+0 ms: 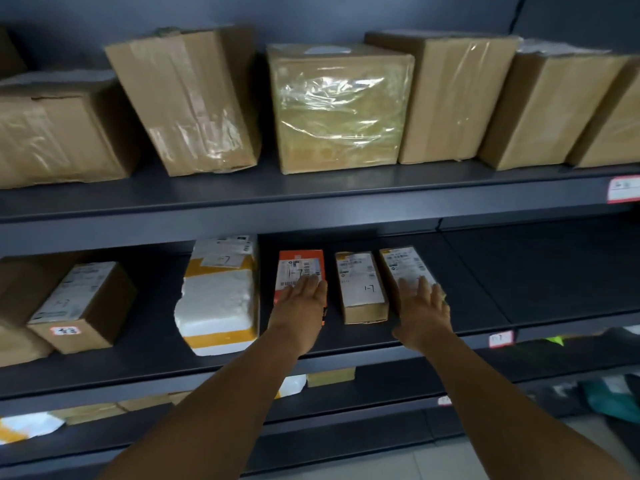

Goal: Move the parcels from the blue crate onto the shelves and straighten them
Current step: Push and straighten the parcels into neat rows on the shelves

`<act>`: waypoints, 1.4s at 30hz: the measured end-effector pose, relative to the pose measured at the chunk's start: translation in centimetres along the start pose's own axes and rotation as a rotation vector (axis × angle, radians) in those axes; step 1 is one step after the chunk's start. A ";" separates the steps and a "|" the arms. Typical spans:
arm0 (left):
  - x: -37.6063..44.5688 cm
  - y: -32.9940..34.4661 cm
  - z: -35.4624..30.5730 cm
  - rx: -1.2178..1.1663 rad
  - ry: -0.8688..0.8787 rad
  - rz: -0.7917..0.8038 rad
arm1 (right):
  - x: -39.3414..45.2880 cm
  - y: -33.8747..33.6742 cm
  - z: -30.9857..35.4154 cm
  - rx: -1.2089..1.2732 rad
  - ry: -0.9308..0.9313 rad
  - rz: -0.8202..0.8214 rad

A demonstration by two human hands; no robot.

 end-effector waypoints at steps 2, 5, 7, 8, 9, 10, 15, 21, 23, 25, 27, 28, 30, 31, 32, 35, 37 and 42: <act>0.6 0.3 0.0 0.004 -0.011 0.012 | 1.1 0.1 -1.0 0.012 0.006 0.023; 0.9 0.6 -0.1 0.016 -0.003 0.008 | 1.9 -0.1 -1.5 0.000 -0.016 0.032; 1.0 0.6 -0.1 0.013 -0.007 -0.005 | 1.8 -0.4 -1.2 -0.025 -0.044 0.038; 1.1 0.6 0.0 0.009 -0.015 -0.009 | 1.7 -0.4 -0.8 -0.033 -0.061 0.044; 1.0 0.6 0.0 0.009 -0.024 -0.012 | 1.5 -0.4 -0.4 -0.039 -0.080 0.050; 0.9 0.6 0.0 0.013 -0.034 -0.015 | 1.3 -0.2 0.2 -0.044 -0.102 0.056; -0.3 0.5 1.2 0.050 -0.086 0.004 | 0.1 0.8 3.4 -0.078 -0.176 0.067; -2.1 0.4 4.4 0.082 -0.172 0.040 | -0.2 1.5 7.2 -0.114 -0.234 0.074; -2.6 0.4 5.6 0.094 -0.189 0.061 | -0.3 2.1 8.6 -0.121 -0.253 0.060; -3.1 0.4 6.7 0.091 -0.202 0.072 | -0.4 2.6 9.9 -0.127 -0.267 0.049; -3.6 0.3 7.9 0.074 -0.210 0.086 | -0.4 2.9 11.1 -0.134 -0.279 0.049; -3.8 0.4 8.4 0.064 -0.212 0.091 | -0.5 3.0 11.6 -0.139 -0.284 0.050; -4.0 0.5 9.4 0.050 -0.218 0.096 | -0.5 3.2 12.6 -0.151 -0.295 0.052; -4.1 0.6 9.8 0.048 -0.220 0.098 | -0.5 3.2 13.0 -0.152 -0.301 0.054; -4.2 0.8 10.1 0.047 -0.224 0.100 | -0.5 3.3 13.4 -0.154 -0.306 0.057; -4.4 1.2 11.2 0.042 -0.238 0.101 | -0.5 3.5 14.5 -0.160 -0.312 0.070; -4.6 1.3 11.7 0.027 -0.243 0.105 | -0.6 3.6 15.1 -0.166 -0.312 0.071; -4.9 1.5 12.5 -0.003 -0.249 0.101 | -1.0 3.9 16.2 -0.193 -0.304 0.063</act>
Point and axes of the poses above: each hand's wrist, its own x-axis towards the middle knuckle, its own y-axis out of the palm, z = x × y, the point moved 2 cm from there along x, towards the middle knuckle, and after that the axes turned 14 degrees about z, right-handed, at the moved point
